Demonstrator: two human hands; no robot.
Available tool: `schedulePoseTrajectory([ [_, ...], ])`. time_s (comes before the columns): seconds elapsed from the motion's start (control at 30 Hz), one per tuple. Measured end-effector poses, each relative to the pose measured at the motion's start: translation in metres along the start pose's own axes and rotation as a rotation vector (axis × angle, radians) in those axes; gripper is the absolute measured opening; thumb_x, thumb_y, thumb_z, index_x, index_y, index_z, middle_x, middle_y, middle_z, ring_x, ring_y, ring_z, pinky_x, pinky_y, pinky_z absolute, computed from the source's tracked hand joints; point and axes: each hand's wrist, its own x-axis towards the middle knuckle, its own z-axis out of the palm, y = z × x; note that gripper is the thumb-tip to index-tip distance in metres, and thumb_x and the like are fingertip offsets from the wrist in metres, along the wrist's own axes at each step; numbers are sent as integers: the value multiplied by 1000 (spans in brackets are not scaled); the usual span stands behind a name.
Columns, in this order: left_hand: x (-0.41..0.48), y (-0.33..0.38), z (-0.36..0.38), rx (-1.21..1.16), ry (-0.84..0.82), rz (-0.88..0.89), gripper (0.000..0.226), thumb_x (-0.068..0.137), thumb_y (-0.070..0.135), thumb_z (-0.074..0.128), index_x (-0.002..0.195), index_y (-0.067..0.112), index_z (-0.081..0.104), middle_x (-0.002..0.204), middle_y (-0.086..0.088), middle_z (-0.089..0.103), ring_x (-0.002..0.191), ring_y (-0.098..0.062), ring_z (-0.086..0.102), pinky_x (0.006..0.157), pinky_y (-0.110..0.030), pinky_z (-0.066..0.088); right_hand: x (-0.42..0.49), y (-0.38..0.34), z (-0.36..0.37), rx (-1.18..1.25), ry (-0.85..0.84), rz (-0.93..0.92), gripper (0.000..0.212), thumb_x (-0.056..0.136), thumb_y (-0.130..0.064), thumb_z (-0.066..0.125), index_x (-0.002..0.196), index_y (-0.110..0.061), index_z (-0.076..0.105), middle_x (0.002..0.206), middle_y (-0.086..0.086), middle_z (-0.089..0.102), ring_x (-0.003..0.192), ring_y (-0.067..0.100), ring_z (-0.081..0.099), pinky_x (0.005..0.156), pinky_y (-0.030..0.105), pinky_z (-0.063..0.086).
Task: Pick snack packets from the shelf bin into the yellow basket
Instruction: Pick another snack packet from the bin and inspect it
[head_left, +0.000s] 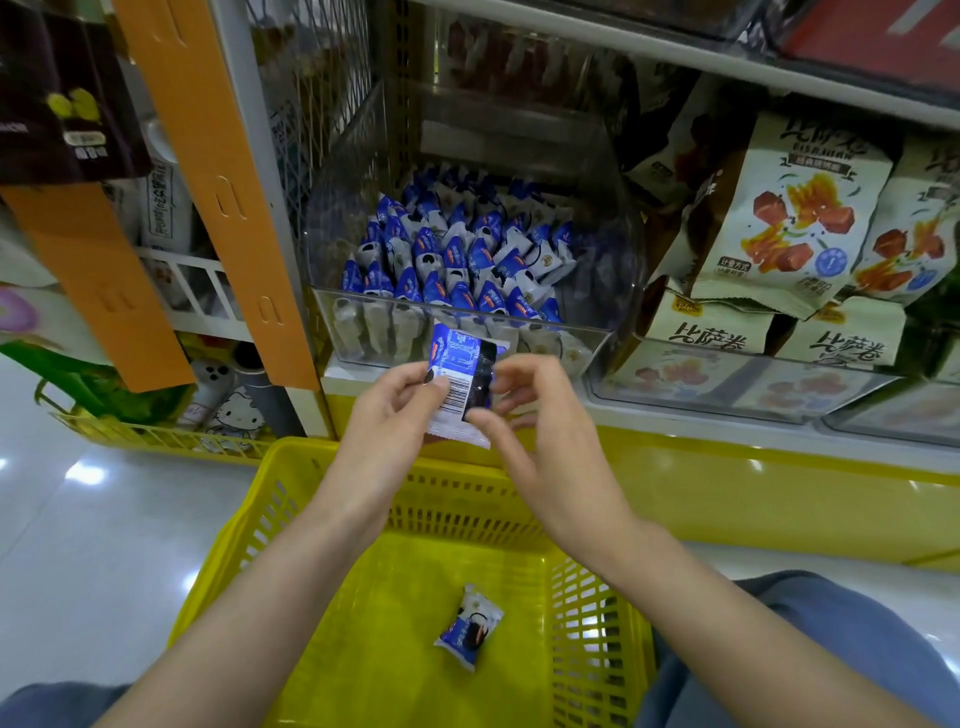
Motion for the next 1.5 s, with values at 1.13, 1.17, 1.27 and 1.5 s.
schedulePoseTrajectory([
  [1.13,-5,-10,-3,734,-122,444,30,93,12,44,119,19,57,73,15,60,64,8,53,57,-9,38,9,4,1,700,-111,537,33,91,-19,54,120,-11,41,92,-4,65,65,-4,61,58,16,53],
  [1.17,-5,-10,-3,753,-108,458,28,94,16,44,118,20,57,83,11,64,70,6,55,62,-10,42,9,5,2,686,-120,528,34,91,-19,54,121,-11,41,94,-3,65,65,-4,62,57,16,52],
  [1.27,-6,-9,-6,811,-53,518,25,95,23,44,115,19,58,90,2,65,77,-9,58,67,-24,45,9,5,3,660,-160,502,34,91,-20,54,122,-12,41,95,-2,64,67,-4,61,58,16,51],
  [1.5,-6,-8,-6,838,-31,472,25,96,22,40,115,21,55,76,10,54,68,-6,52,56,-18,36,9,5,4,623,-200,447,23,91,-20,54,111,-19,42,102,1,64,69,-1,62,62,19,54],
])
